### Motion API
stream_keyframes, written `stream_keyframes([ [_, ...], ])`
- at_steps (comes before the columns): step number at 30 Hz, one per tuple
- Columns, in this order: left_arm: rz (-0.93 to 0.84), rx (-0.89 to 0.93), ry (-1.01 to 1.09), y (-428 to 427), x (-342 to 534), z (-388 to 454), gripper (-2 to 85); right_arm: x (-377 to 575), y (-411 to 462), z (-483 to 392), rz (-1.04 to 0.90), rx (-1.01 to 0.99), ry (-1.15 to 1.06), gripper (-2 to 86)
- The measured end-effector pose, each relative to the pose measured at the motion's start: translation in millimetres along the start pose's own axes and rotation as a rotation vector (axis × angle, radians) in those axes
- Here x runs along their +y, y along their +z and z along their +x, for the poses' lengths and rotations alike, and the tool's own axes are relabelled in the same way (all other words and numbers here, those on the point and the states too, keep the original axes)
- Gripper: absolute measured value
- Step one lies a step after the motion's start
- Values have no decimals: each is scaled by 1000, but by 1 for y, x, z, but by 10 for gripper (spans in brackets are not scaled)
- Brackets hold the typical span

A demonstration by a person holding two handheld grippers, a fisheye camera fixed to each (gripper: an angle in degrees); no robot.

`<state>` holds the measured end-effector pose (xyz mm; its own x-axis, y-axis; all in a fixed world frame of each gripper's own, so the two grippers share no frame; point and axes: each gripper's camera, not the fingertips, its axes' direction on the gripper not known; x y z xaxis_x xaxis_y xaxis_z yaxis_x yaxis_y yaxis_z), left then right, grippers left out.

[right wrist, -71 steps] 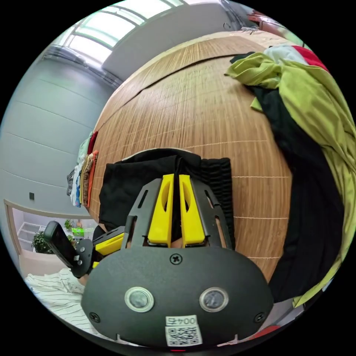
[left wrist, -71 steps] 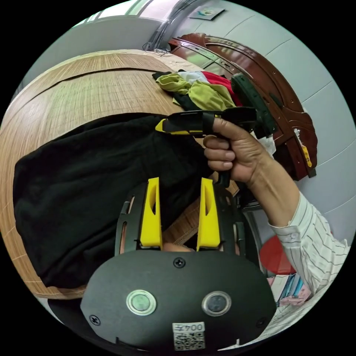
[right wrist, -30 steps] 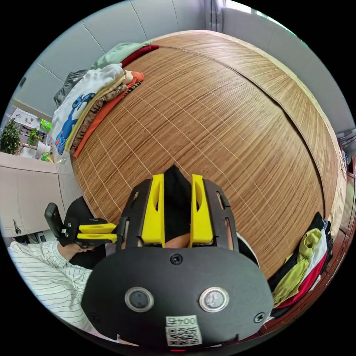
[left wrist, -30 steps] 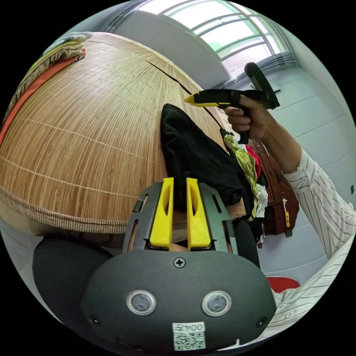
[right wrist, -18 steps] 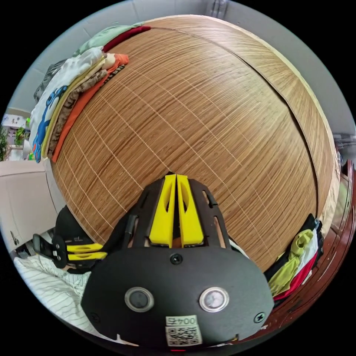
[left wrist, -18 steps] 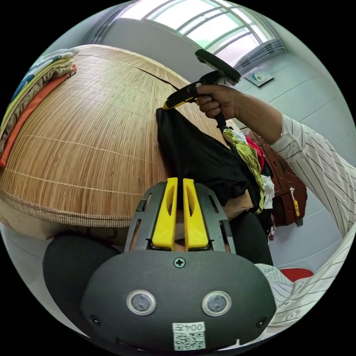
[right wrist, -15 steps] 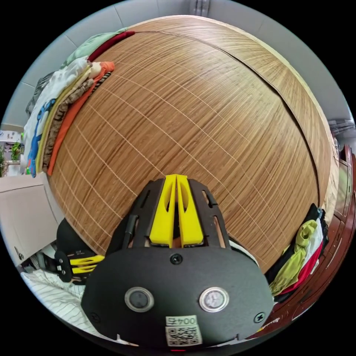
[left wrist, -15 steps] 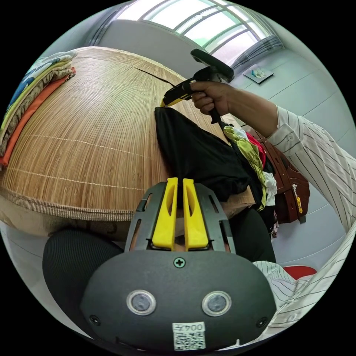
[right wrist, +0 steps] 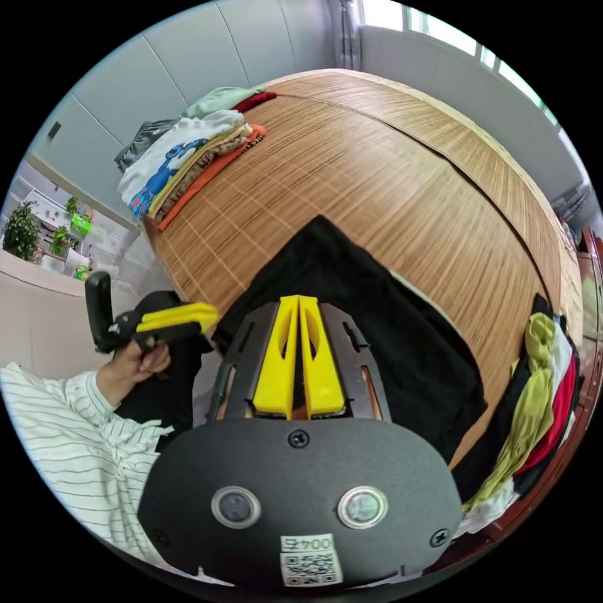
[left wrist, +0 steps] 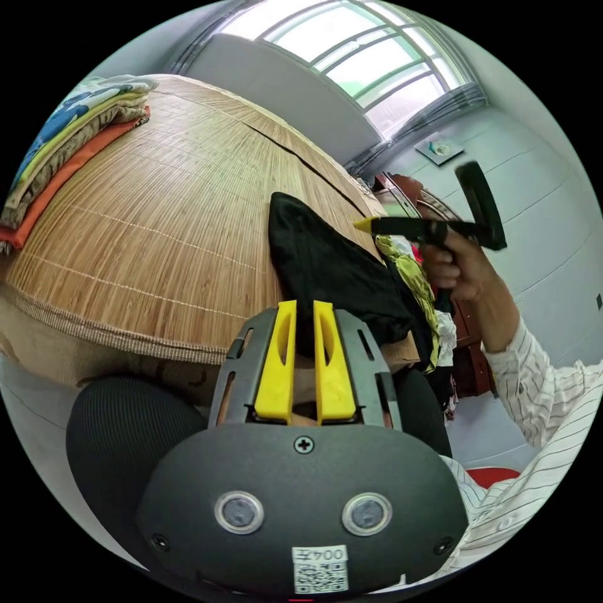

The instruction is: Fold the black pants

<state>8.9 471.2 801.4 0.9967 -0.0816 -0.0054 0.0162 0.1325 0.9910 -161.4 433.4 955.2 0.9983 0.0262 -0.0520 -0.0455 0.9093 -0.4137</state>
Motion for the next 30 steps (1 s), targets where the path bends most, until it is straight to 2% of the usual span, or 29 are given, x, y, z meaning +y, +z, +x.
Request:
stream_keyframes([
  [3,58,45,-93,-14,4,-18,24,74,3,-4,57,27,84,-2],
  [5,46,35,-108,-13,5,-19,23,120,6,-5,182,-36,176,11],
  [8,2,-72,-44,-2,8,-2,19,151,16,-16,288,-138,196,72],
  [10,2,-140,-20,4,12,7,13,153,29,-24,259,-212,170,86],
  [14,40,-124,-74,3,15,0,8,156,52,-46,213,-81,106,71],
  [18,28,-85,-37,9,17,8,8,172,62,-46,211,-89,121,62],
  [21,-21,-141,72,22,18,28,14,188,68,-21,219,-215,227,60],
  [25,-48,-258,209,37,24,55,23,219,80,33,300,-563,492,61],
  [30,-4,-220,97,30,21,31,25,238,101,48,272,-665,634,63],
])
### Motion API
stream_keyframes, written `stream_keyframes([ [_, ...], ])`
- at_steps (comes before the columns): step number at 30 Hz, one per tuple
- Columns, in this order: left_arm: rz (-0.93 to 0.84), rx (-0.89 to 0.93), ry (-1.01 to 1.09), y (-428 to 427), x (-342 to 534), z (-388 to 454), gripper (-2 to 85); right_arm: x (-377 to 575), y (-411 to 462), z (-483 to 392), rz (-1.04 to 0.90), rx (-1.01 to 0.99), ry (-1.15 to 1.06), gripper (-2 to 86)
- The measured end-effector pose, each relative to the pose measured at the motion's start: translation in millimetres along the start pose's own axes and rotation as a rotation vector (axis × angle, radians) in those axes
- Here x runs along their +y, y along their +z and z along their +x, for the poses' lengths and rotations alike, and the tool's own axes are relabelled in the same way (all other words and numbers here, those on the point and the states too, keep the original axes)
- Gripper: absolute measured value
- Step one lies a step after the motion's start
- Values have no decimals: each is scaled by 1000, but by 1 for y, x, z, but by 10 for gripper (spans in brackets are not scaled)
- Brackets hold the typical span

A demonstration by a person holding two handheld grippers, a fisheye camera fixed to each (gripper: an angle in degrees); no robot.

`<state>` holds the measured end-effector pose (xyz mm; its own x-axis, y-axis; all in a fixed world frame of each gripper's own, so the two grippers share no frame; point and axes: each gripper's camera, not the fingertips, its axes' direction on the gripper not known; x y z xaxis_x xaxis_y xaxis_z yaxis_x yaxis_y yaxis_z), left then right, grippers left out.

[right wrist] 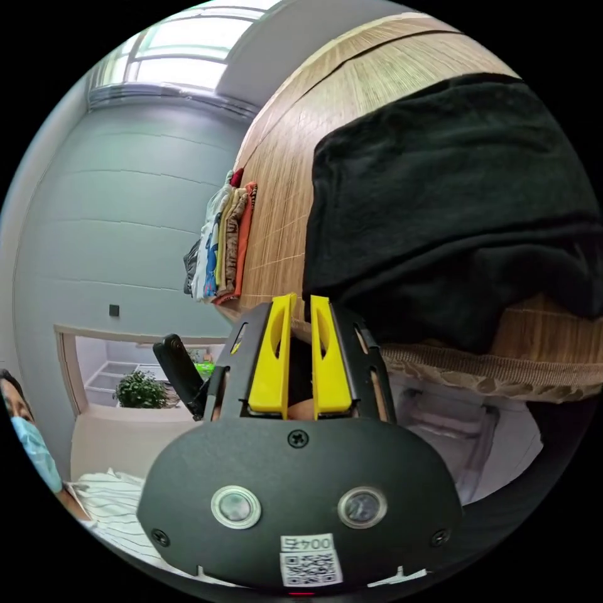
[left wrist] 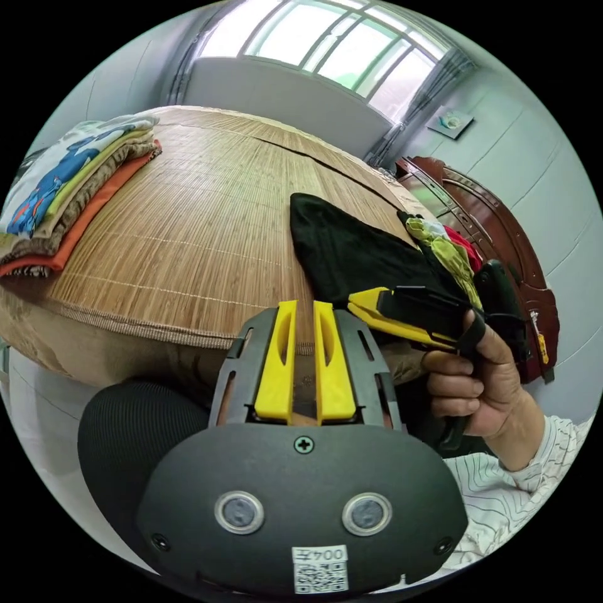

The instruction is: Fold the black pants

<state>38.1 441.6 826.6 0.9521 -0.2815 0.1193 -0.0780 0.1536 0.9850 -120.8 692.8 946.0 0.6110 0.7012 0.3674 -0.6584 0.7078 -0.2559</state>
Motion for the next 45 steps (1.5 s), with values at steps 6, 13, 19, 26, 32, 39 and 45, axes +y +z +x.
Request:
stream_keyframes([
  [6,29,65,-93,5,1,-19,28,10,-4,15,79,37,40,52],
  [13,15,64,-119,29,0,-19,29,21,6,22,58,64,57,9],
  [19,16,76,-140,47,0,-18,31,59,-10,-4,133,197,-129,-4],
  [26,-43,107,-134,80,-52,-22,49,85,-9,36,127,158,-71,-5],
  [32,-240,72,-44,151,-154,-1,97,95,-7,36,135,144,-93,-5],
  [39,-329,-119,133,229,-194,63,80,105,2,22,116,184,-204,-7],
  [45,-236,-98,112,245,-172,70,28,127,10,4,140,334,-413,-7],
])
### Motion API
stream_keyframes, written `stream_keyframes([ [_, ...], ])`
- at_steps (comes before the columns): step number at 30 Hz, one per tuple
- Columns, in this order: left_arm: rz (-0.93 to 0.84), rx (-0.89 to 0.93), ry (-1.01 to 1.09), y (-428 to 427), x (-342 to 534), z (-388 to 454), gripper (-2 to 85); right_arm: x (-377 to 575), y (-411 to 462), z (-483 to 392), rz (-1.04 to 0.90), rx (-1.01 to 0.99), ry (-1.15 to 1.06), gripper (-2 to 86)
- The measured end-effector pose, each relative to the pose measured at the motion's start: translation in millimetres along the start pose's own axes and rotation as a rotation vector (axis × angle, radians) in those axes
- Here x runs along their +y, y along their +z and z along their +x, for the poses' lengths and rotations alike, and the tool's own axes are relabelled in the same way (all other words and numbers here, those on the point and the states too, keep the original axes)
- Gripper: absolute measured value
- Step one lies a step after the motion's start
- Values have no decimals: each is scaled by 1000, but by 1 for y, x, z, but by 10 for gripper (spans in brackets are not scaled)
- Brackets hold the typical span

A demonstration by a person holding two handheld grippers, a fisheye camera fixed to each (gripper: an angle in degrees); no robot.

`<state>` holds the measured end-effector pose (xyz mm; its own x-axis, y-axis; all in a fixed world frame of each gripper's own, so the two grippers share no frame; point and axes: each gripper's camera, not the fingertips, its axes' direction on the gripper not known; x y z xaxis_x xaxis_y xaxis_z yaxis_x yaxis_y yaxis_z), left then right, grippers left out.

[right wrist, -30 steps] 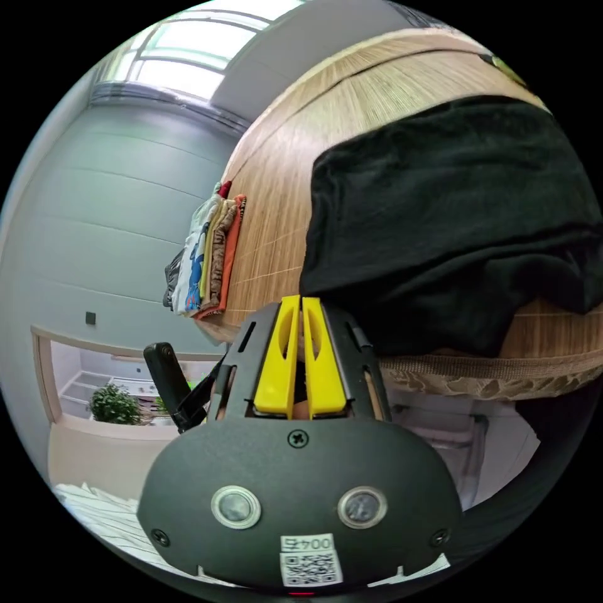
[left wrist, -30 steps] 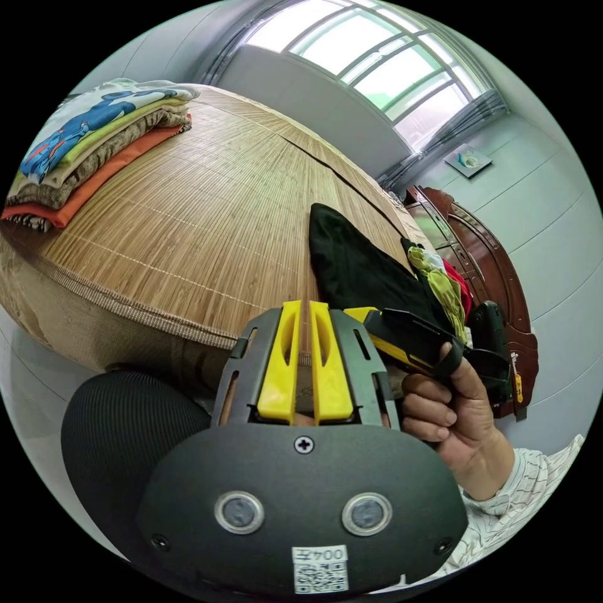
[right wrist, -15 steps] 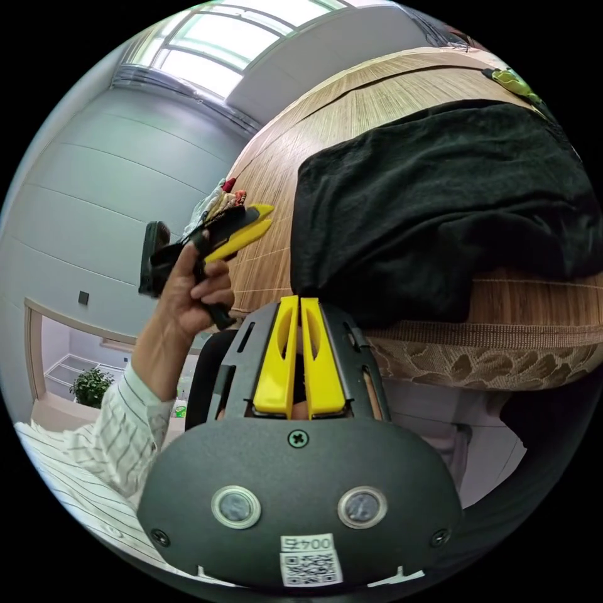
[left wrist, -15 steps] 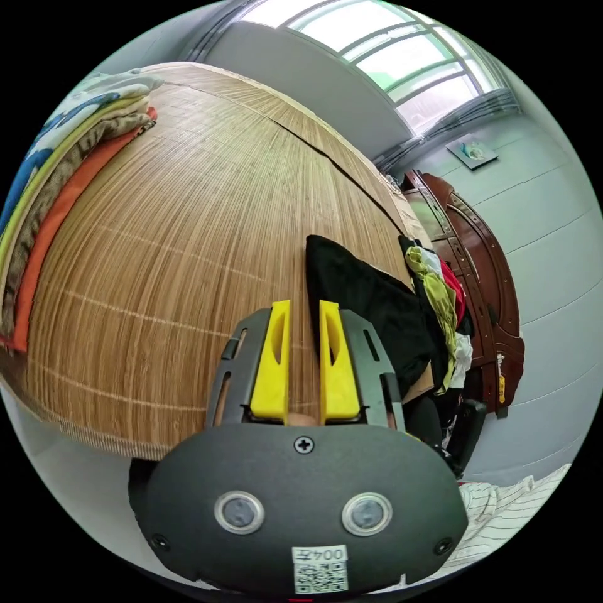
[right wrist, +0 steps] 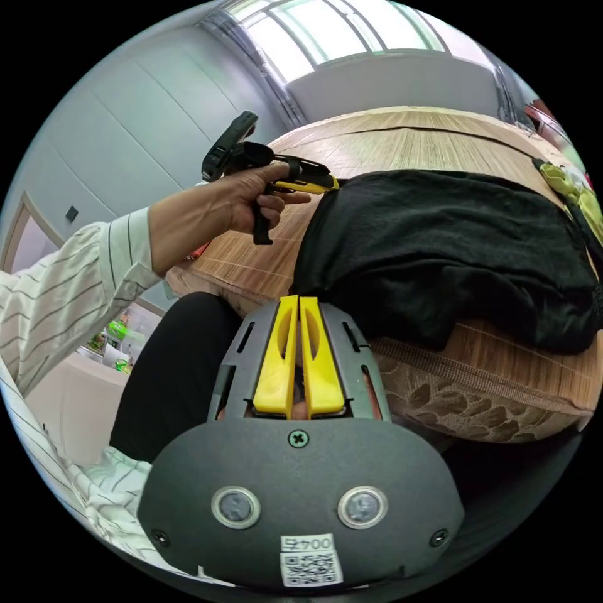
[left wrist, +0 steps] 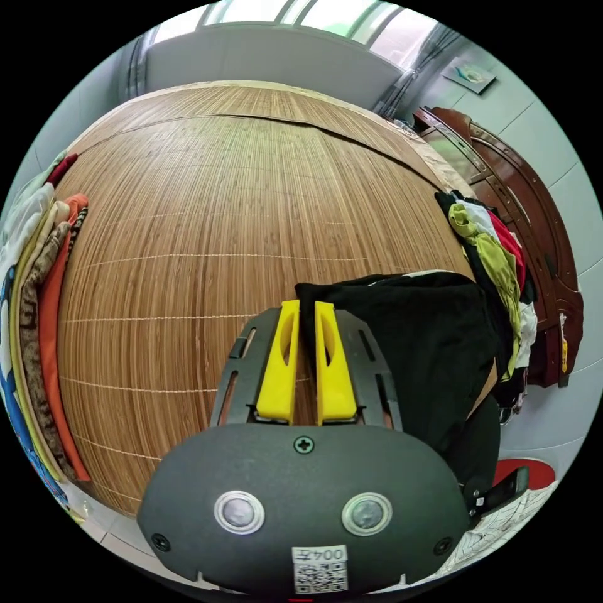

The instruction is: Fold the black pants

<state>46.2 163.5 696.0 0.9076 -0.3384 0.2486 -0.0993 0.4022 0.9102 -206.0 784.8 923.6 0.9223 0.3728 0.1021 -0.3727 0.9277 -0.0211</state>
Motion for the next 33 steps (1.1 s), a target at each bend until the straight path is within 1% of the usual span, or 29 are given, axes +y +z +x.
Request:
stream_keyframes([
  [3,3,66,-47,6,7,-5,20,1,4,-7,1,15,-46,-7],
  [5,-2,85,-85,3,8,-6,18,-3,5,-1,-12,-76,25,-6],
  [8,61,86,-115,-20,14,-3,16,-8,-2,9,-17,-213,124,-6],
  [11,121,107,-106,-48,33,3,14,-3,-20,13,21,-265,149,-6],
  [13,160,123,-58,-68,63,18,11,1,-34,17,50,-273,161,-7],
  [15,186,107,-6,-78,93,38,9,3,-48,28,81,-267,221,-7],
  [16,198,93,37,-79,114,55,9,2,-56,34,92,-248,250,-7],
  [18,184,58,101,-72,144,87,8,-6,-64,36,76,-150,238,-6],
  [20,189,-23,179,-64,174,124,7,-23,-72,33,15,17,201,-4],
  [21,190,-87,244,-57,190,149,7,-29,-73,32,-12,69,192,-2],
  [23,160,-184,358,-41,209,184,6,-51,-71,30,-129,274,132,7],
  [24,136,-250,432,-28,218,203,6,-56,-68,30,-164,318,113,14],
  [25,98,-312,496,-12,223,218,6,-66,-60,31,-222,407,85,30],
  [26,69,-336,518,-3,224,222,5,-74,-49,34,-285,470,54,44],
  [27,28,-369,541,12,226,228,5,-78,-42,36,-325,490,42,51],
  [28,56,-382,548,13,228,230,5,-84,-29,38,-402,498,21,54],
  [29,51,-383,544,14,227,231,4,-88,-20,37,-435,505,-10,55],
  [33,9,-320,529,10,219,224,2,-101,-9,36,-473,486,-42,45],
])
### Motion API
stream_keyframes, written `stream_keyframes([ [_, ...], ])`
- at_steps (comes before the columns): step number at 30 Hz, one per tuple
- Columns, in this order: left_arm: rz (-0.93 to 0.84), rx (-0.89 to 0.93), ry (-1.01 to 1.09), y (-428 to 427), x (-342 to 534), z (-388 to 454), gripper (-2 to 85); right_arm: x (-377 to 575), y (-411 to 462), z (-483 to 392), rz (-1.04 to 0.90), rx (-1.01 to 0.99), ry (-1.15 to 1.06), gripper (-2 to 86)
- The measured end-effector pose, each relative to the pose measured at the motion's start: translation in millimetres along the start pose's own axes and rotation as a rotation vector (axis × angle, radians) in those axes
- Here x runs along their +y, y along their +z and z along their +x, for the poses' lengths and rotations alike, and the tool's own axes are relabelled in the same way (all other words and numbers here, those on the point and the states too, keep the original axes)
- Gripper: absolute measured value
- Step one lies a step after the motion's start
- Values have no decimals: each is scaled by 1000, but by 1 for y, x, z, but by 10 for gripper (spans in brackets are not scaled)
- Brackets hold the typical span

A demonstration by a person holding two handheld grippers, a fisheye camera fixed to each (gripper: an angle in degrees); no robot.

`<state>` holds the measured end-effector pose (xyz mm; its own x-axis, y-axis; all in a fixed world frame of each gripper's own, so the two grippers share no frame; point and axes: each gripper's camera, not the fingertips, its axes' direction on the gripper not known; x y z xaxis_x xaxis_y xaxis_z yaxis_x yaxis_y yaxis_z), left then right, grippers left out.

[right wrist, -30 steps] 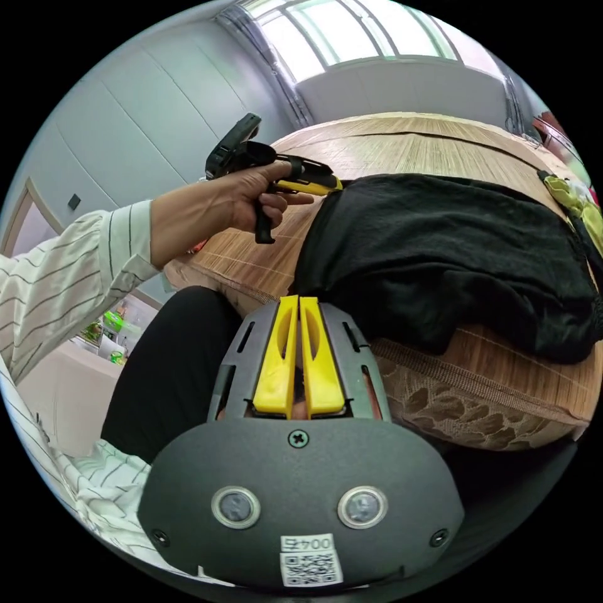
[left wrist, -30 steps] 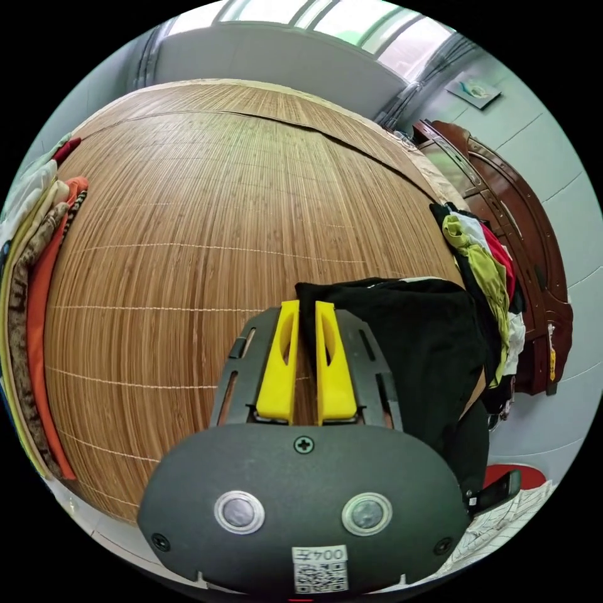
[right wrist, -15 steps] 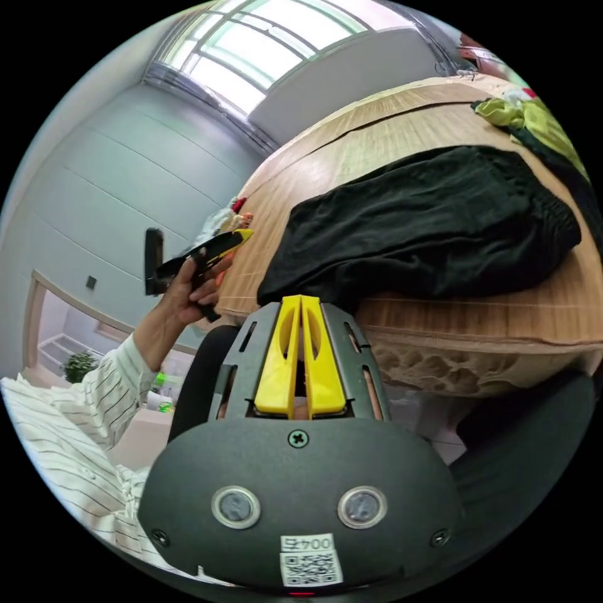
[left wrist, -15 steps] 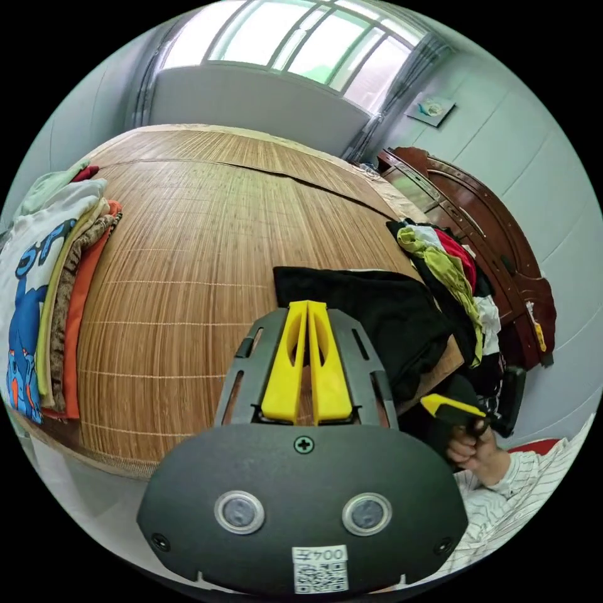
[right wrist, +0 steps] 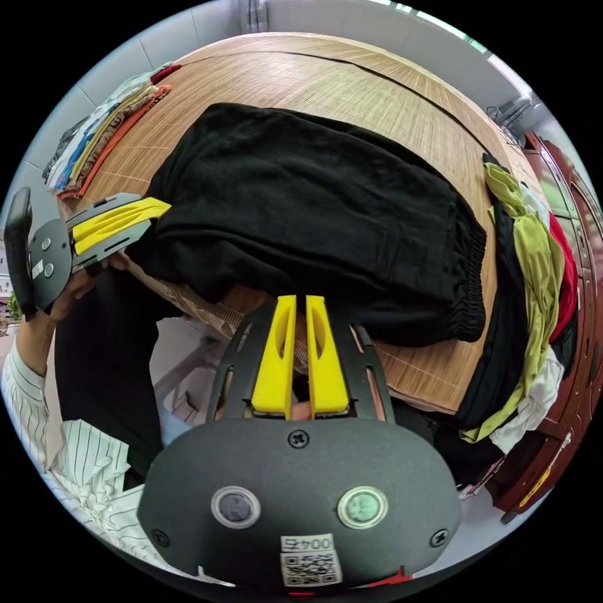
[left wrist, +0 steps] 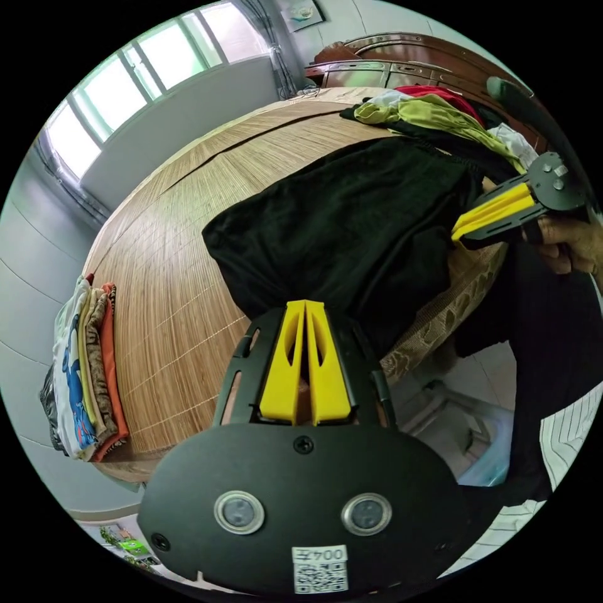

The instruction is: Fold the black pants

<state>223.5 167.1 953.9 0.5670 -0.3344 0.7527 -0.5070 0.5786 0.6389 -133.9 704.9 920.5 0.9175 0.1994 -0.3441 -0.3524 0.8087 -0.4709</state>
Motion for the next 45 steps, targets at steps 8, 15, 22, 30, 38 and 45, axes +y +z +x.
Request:
stream_keyframes([
  [8,9,137,-75,-8,8,-48,1,-4,7,15,41,-15,-79,34],
  [15,41,242,-307,-56,40,-118,-1,23,-4,60,207,-110,36,9],
  [22,181,650,-956,-83,190,-220,1,45,-1,91,405,-904,182,50],
  [30,236,850,-1111,-78,227,-275,6,4,68,89,193,-1136,376,80],
  [38,209,927,-1151,-79,242,-322,23,-16,80,107,163,-1050,466,9],
  [45,292,1060,-1225,-86,253,-355,56,-18,66,120,221,-1094,443,-1],
])
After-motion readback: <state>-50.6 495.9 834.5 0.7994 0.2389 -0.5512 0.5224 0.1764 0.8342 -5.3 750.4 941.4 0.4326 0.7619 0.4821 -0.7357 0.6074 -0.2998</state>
